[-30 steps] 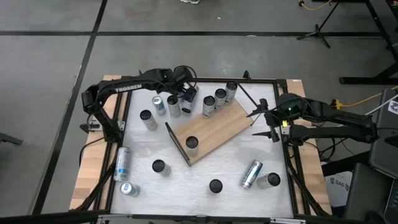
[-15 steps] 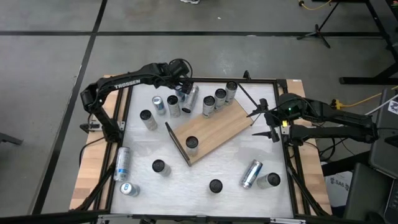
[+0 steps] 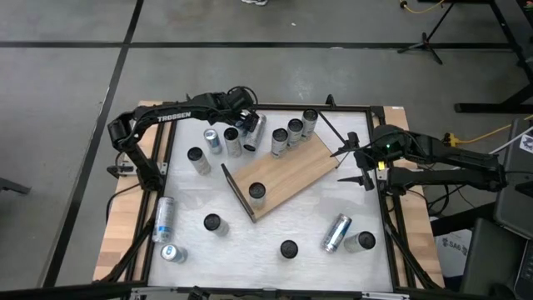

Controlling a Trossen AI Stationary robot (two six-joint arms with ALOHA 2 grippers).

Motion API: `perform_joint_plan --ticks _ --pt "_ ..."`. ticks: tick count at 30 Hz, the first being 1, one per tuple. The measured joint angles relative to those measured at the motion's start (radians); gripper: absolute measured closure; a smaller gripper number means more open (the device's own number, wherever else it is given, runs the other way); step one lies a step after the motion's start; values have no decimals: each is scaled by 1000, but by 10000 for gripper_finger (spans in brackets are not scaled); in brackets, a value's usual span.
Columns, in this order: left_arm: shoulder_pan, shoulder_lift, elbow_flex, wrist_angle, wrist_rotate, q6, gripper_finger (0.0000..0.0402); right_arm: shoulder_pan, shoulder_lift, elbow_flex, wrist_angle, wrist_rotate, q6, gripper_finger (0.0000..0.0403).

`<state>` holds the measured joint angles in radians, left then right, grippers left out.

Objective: Place canned beverage on shelf
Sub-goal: Put the blue soda can on the shelf

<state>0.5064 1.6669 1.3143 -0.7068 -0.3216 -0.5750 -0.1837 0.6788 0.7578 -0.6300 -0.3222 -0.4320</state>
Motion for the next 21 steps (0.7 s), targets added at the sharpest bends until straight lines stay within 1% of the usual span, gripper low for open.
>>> perform_joint_plan --ticks 3,14,21 --pt "2 0 -18 19 -17 1 45 0 0 0 0 0 0 33" --pt "7 0 -87 148 -18 9 45 0 0 0 0 0 0 33" --pt "7 0 -122 155 -20 8 45 0 0 0 0 0 0 33"
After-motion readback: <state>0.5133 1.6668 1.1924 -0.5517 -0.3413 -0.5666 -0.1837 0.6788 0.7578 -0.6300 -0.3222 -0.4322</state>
